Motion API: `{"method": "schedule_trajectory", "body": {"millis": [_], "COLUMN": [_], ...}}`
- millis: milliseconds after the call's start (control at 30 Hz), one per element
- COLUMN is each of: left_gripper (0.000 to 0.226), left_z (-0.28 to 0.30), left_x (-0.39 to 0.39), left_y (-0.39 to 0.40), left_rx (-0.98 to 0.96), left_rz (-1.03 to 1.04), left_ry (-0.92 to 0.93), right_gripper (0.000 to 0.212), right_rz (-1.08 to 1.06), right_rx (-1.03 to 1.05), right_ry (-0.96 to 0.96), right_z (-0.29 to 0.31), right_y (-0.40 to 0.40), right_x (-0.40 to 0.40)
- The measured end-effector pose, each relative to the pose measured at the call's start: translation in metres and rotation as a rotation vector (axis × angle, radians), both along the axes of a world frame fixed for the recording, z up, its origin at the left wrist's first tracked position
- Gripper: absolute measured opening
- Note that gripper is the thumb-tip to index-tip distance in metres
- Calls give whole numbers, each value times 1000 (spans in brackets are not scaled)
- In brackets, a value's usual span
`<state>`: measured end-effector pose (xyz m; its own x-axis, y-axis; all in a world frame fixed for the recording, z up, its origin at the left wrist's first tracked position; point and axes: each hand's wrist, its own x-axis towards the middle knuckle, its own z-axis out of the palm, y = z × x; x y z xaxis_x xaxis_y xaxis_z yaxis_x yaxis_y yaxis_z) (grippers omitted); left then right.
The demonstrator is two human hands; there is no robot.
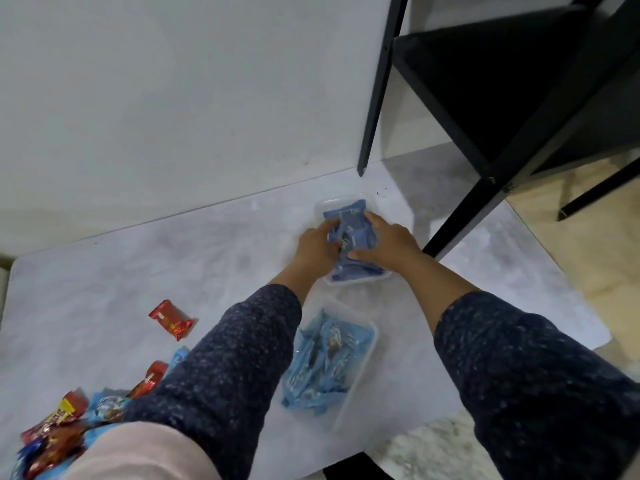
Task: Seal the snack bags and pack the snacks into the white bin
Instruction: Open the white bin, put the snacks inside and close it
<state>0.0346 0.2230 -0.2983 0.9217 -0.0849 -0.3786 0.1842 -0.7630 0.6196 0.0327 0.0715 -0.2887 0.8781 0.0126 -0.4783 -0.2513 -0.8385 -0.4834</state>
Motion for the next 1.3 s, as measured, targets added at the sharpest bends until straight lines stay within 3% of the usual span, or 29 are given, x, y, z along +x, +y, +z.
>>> {"method": "schedule_trajectory", "body": {"millis": [267, 567, 800, 1033, 1300], "left_gripper": [48, 49, 52, 56, 56], "left_z": [39, 42, 14, 8, 27], "left_x": [-17, -110, -150, -158, -162], "left_y": [22, 74, 91, 98, 118], "left_rx": [15, -43, -207, -287, -327], "left_rz": [-129, -366, -373, -405, -229], "left_ry": [-121, -113, -102, 86, 107], "right_gripper": [97, 92, 93, 100, 103], "right_rz": [-158, -281, -390, -445, -328], "right_rx": [23, 146, 270, 526, 494], "right_ry": [-129, -143, -63, -47, -29], "right_z": [35, 44, 20, 5, 26], "right_y": [17, 59, 79, 82, 92], "right_x": [-37, -167, -224, -227, -211]}}
